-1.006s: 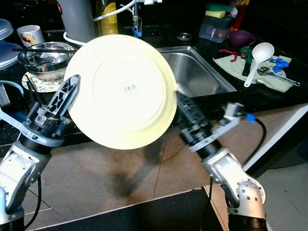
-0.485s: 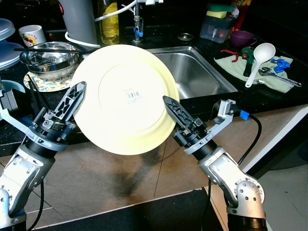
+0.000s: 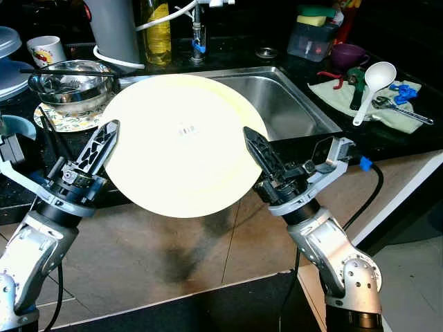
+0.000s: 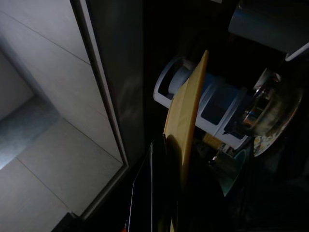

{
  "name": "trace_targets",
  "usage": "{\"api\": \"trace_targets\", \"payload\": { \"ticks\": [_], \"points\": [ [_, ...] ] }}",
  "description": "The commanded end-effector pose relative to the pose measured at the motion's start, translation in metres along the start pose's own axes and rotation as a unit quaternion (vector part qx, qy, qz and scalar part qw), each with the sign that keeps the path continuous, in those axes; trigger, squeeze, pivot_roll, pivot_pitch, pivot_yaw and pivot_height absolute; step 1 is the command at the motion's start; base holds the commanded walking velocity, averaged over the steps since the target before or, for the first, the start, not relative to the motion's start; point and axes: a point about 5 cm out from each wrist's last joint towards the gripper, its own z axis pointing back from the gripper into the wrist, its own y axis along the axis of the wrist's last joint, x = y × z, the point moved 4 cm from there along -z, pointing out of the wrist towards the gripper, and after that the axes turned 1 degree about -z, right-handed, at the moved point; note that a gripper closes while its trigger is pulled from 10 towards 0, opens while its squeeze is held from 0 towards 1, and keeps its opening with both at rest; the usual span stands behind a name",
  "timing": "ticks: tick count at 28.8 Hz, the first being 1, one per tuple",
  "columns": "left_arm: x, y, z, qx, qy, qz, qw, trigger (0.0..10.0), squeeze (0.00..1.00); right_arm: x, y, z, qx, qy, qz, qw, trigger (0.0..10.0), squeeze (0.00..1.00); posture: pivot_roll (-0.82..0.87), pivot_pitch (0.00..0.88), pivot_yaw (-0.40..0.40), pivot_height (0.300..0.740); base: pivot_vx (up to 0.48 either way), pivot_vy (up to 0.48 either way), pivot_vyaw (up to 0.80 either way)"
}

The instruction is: Kitchen organization

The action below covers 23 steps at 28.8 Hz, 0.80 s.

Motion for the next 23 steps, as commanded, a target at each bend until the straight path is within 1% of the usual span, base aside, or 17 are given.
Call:
{"api": "trace_targets", "payload": {
  "ticks": [1, 2, 3, 6, 10, 12, 13, 15, 16, 17, 19, 20, 21, 22, 23],
  "points": [
    [-0.002, -0.009, 0.0, -0.022, 0.011, -0.013, 1.0, 10.0, 0.15, 0.01, 0.002, 0.004, 0.002, -0.039, 0.01, 0.999, 0.0, 0.0, -0.04, 0.173, -0.029, 0.74, 0.0, 0.0, 0.0],
    [-0.004, -0.01, 0.0, -0.022, 0.016, -0.013, 1.0, 10.0, 0.84, 0.009, 0.002, 0.004, 0.003, -0.038, 0.009, 0.999, 0.0, 0.0, -0.04, 0.173, -0.029, 0.74, 0.0, 0.0, 0.0],
    [-0.006, -0.011, 0.0, -0.022, 0.022, -0.013, 0.999, 10.0, 1.0, 0.009, 0.003, 0.004, 0.004, -0.037, 0.009, 0.999, 0.0, 0.0, -0.04, 0.173, -0.029, 0.74, 0.0, 0.0, 0.0],
    [-0.008, -0.012, -0.001, -0.021, 0.027, -0.009, 0.999, 10.0, 1.0, 0.009, 0.004, 0.004, 0.007, -0.035, 0.006, 0.999, 0.0, 0.0, -0.04, 0.173, -0.029, 0.74, 0.0, 0.0, 0.0],
    [-0.01, -0.012, -0.002, -0.019, 0.037, -0.014, 0.999, 10.0, 1.0, 0.007, 0.008, 0.003, 0.019, -0.031, -0.001, 0.999, 0.0, 0.0, -0.04, 0.171, -0.028, 0.74, 0.0, 0.0, 0.0],
    [-0.013, -0.011, -0.002, -0.018, 0.045, -0.017, 0.999, 10.0, 1.0, 0.007, 0.022, 0.004, 0.065, -0.025, -0.026, 0.997, 0.0, 0.0, -0.04, 0.171, -0.026, 0.74, 0.0, 0.0, 0.0],
    [-0.013, -0.011, -0.002, -0.018, 0.045, -0.017, 0.999, 10.0, 1.0, 0.007, 0.022, 0.004, 0.065, -0.025, -0.026, 0.997, 0.0, 0.0, -0.04, 0.171, -0.026, 0.74, 0.0, 0.0, 0.0],
    [-0.013, -0.01, -0.002, -0.017, 0.046, -0.017, 0.999, 10.0, 1.0, 0.008, 0.035, 0.007, 0.098, -0.022, -0.041, 0.994, 0.0, 0.0, -0.04, 0.17, -0.026, 0.74, 0.0, 0.0, 0.0],
    [-0.014, -0.01, -0.002, -0.017, 0.046, -0.018, 0.999, 10.0, 0.42, 0.007, 0.04, 0.008, 0.113, -0.017, -0.048, 0.992, 0.0, 0.0, -0.04, 0.17, -0.025, 0.74, 0.0, 0.0, 0.0],
    [-0.014, -0.01, -0.002, -0.016, 0.048, -0.018, 0.999, 10.0, 0.0, 0.005, 0.046, 0.01, 0.127, -0.01, -0.056, 0.99, 0.0, 0.0, -0.04, 0.17, -0.025, 0.74, 0.0, 0.0, 0.0],
    [-0.016, -0.008, -0.002, -0.011, 0.052, -0.015, 0.998, 10.0, 0.0, 0.001, 0.057, 0.012, 0.159, 0.006, -0.074, 0.984, 0.0, 0.0, -0.04, 0.172, -0.024, 0.74, 0.0, 0.0, 0.0],
    [-0.016, -0.008, -0.002, -0.011, 0.052, -0.015, 0.998, 10.0, 0.0, 0.001, 0.057, 0.012, 0.159, 0.006, -0.074, 0.984, 0.0, 0.0, -0.04, 0.172, -0.024, 0.74, 0.0, 0.0, 0.0],
    [-0.017, -0.008, -0.002, -0.007, 0.056, -0.008, 0.998, 10.0, 0.0, -0.002, 0.065, 0.014, 0.181, 0.019, -0.086, 0.98, 0.0, 0.0, -0.04, 0.172, -0.024, 0.74, 0.0, 0.0, 0.0],
    [-0.017, -0.008, -0.002, -0.007, 0.056, -0.008, 0.998, 10.0, 0.0, -0.002, 0.065, 0.014, 0.181, 0.019, -0.086, 0.98, 0.0, 0.0, -0.04, 0.172, -0.024, 0.74, 0.0, 0.0, 0.0],
    [-0.017, -0.007, -0.002, -0.003, 0.056, -0.003, 0.998, 10.0, 0.0, -0.004, 0.073, 0.016, 0.202, 0.031, -0.099, 0.974, 0.0, 0.0, -0.04, 0.172, -0.024, 0.74, 0.0, 0.0, 0.0]
  ]
}}
